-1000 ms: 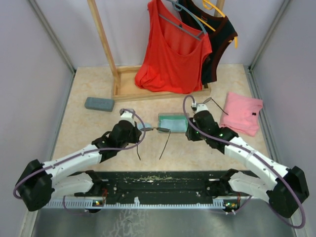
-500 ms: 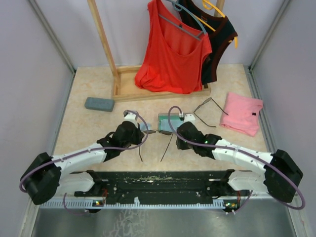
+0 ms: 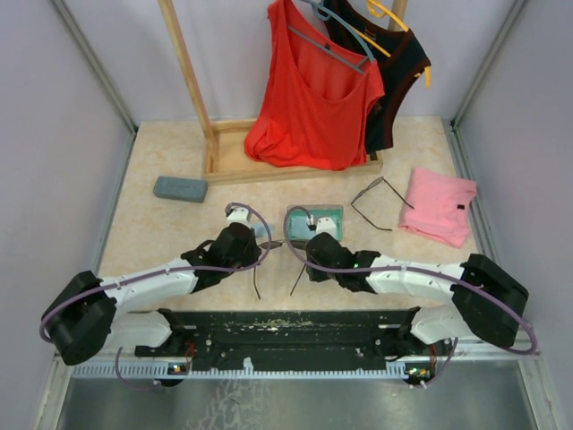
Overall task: Organize the sunglasses
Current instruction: Fold the sunglasses.
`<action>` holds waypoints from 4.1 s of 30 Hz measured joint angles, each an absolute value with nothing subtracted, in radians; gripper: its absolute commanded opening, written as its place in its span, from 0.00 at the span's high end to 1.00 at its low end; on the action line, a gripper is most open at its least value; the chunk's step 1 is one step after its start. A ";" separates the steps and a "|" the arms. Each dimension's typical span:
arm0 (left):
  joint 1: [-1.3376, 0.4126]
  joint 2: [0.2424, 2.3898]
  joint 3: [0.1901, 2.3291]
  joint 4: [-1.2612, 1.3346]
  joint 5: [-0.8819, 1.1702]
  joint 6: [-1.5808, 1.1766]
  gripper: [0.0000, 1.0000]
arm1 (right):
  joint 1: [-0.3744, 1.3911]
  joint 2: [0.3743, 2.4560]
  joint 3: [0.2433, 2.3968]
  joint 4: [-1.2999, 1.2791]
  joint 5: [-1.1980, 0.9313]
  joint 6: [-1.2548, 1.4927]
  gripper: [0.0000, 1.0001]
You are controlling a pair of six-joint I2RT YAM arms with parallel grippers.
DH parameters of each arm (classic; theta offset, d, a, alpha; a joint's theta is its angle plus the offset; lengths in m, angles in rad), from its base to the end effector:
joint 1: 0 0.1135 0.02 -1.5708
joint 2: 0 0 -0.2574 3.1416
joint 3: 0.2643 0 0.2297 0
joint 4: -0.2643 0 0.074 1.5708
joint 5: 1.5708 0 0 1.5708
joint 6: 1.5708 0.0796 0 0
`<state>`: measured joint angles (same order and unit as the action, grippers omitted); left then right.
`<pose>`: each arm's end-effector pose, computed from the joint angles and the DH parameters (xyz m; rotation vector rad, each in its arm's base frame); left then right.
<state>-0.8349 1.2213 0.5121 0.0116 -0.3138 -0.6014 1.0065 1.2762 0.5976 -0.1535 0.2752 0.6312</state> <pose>0.1887 -0.1717 0.1603 0.0974 2.2603 -0.4240 0.1557 0.2055 0.1560 -0.3223 2.3889 0.4529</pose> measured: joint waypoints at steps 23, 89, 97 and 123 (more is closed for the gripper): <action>-0.881 1.224 0.525 0.008 -0.345 -0.586 1.00 | 1.007 1.401 0.676 -0.036 0.199 0.633 0.80; -0.934 1.245 0.583 0.084 -0.096 -0.103 1.00 | 0.729 1.266 0.847 -0.402 -0.316 0.200 0.63; -0.936 1.257 0.592 0.084 -0.085 -0.092 1.00 | 0.729 1.294 0.847 -0.390 -0.345 0.184 0.66; -0.936 1.272 0.593 0.083 -0.076 -0.080 1.00 | 0.729 1.330 0.853 -0.413 -0.312 0.133 0.65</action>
<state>-0.9363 1.2724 0.5926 0.0834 -0.0765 -0.0799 0.7288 1.3300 0.8532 -0.4126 -0.3122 0.1326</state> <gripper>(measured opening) 0.019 0.332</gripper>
